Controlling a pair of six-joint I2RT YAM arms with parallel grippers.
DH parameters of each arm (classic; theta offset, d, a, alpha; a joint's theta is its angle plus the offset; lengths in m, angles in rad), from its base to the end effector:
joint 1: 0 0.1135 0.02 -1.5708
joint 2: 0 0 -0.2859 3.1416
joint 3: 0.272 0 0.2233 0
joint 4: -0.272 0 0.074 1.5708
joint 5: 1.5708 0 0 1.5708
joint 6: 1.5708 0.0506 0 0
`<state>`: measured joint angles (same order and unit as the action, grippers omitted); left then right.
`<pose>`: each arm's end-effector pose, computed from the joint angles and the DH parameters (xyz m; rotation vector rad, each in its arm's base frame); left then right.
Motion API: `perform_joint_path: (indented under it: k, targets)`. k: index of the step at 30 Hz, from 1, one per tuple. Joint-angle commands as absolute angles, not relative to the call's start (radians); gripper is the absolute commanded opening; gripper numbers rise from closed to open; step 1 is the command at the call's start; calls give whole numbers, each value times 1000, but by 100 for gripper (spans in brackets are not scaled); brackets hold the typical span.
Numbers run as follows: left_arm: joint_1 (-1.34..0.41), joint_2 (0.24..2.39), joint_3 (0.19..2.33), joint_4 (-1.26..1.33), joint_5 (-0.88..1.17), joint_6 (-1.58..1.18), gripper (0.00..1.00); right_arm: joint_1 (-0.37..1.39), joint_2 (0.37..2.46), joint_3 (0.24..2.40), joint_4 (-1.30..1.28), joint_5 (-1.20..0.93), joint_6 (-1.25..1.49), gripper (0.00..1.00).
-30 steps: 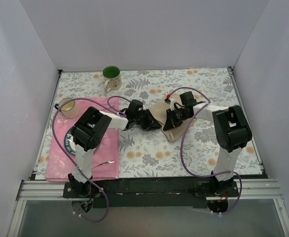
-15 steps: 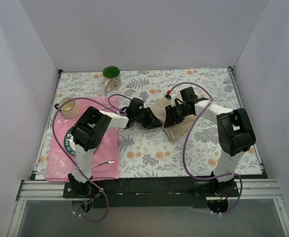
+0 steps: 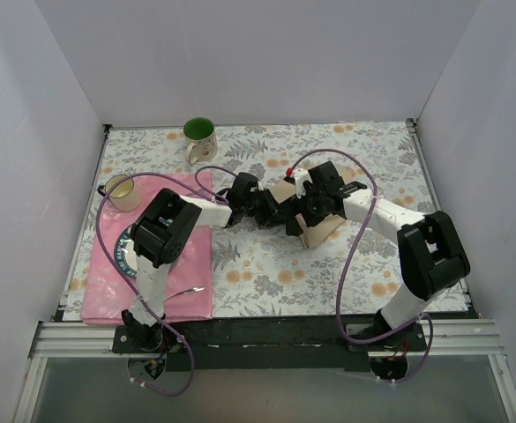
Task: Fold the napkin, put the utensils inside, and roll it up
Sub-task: Roll the napkin with the utensil
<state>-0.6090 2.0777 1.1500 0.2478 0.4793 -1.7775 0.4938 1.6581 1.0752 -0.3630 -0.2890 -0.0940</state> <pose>0.3379 -0.2641 0.1525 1.2165 -2.4062 1.4298 0.2830 0.1687 0.2306 -0.8489 2.3932 0.5244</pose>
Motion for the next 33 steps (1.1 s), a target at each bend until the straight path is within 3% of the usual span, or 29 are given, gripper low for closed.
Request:
perform_joint_path:
  k: [1, 12, 20, 25, 29, 33]
  targets:
    - [-607, 2069, 1180, 261, 480, -1779, 14, 586, 1568, 1014, -321, -69, -130, 99]
    - [-609, 2065, 1167, 265, 476, -1784, 13, 779, 1528, 887, -304, 377, -169, 83]
    - [-604, 2062, 1167, 267, 476, -1781, 13, 804, 1559, 859, -261, 423, -186, 53]
    - [-604, 2063, 1173, 272, 482, -1783, 13, 802, 1559, 867, -249, 408, -196, 43]
    - [-604, 2062, 1180, 267, 482, -1782, 13, 796, 1562, 882, -249, 399, -199, 20]
    - [-604, 2057, 1184, 264, 482, -1779, 13, 770, 1552, 894, -245, 326, -187, 19]
